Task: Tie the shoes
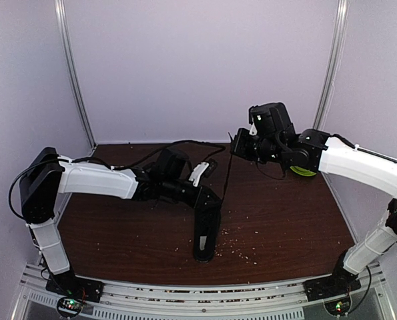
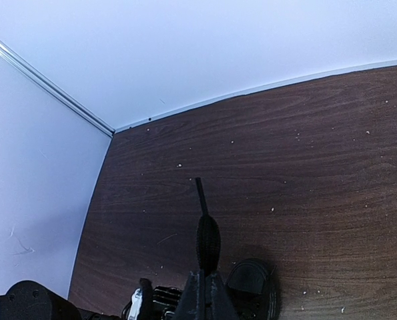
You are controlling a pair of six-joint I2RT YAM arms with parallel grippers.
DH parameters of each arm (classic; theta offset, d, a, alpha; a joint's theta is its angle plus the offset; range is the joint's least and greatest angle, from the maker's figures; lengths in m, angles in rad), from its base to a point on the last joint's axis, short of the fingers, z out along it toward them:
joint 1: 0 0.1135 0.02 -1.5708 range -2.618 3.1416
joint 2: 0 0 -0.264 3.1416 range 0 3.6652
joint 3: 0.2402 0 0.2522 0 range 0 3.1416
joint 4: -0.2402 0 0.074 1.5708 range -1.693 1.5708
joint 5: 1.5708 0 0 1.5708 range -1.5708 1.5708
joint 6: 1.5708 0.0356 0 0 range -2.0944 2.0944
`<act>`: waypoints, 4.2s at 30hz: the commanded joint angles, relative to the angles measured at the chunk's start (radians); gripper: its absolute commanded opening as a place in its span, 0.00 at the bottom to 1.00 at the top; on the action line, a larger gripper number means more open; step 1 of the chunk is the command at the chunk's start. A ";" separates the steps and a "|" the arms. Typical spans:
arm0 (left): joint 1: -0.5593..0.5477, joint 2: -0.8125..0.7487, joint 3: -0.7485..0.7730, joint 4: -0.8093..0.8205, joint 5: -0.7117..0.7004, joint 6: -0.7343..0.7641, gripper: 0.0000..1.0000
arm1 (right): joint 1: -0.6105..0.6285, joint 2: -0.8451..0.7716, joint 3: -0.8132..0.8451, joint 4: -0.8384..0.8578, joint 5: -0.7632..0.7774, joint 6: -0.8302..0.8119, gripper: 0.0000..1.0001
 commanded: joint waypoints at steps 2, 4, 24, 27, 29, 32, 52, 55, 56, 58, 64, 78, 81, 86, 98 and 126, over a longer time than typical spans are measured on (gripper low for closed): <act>0.006 0.025 -0.005 0.072 0.028 -0.003 0.19 | -0.007 0.011 0.015 0.025 -0.009 0.002 0.00; 0.006 0.030 -0.005 0.068 0.026 -0.002 0.20 | -0.007 0.013 0.015 0.025 -0.010 0.003 0.00; -0.022 -0.027 -0.063 0.047 -0.025 0.030 0.48 | -0.015 0.021 0.016 0.033 -0.017 0.010 0.00; -0.023 -0.021 -0.063 0.040 -0.047 0.030 0.48 | -0.016 0.021 0.016 0.033 -0.021 0.009 0.00; -0.024 -0.017 -0.055 0.025 -0.069 0.031 0.48 | -0.015 0.021 0.015 0.033 -0.023 0.011 0.00; -0.025 -0.012 -0.041 0.011 -0.090 0.036 0.46 | -0.016 0.022 0.014 0.035 -0.024 0.011 0.00; -0.037 0.032 0.032 -0.054 -0.129 0.064 0.31 | -0.017 0.025 0.013 0.039 -0.034 0.013 0.00; -0.039 0.040 0.036 -0.055 -0.123 0.064 0.33 | -0.018 0.027 0.012 0.040 -0.034 0.014 0.00; -0.040 0.042 0.038 -0.055 -0.123 0.064 0.33 | -0.018 0.028 0.012 0.041 -0.035 0.014 0.00; -0.041 0.045 0.040 -0.057 -0.123 0.062 0.35 | -0.019 0.028 0.012 0.043 -0.036 0.016 0.00; -0.048 0.051 0.041 -0.056 -0.124 0.061 0.26 | -0.019 0.029 0.012 0.045 -0.037 0.017 0.00; -0.046 -0.013 -0.043 0.028 -0.143 0.033 0.00 | -0.037 0.101 0.034 0.033 -0.083 -0.002 0.00; -0.038 -0.037 -0.073 0.064 -0.132 0.015 0.00 | -0.039 0.167 0.077 0.010 -0.113 -0.024 0.00; -0.027 -0.075 -0.103 0.075 -0.131 0.009 0.00 | -0.039 0.293 0.164 -0.031 -0.177 -0.055 0.00; -0.004 -0.097 -0.130 0.091 -0.127 -0.021 0.00 | -0.053 0.503 0.331 -0.083 -0.288 -0.131 0.54; 0.009 -0.097 -0.167 0.150 -0.125 -0.050 0.00 | -0.136 0.244 -0.298 0.264 -0.466 0.031 0.68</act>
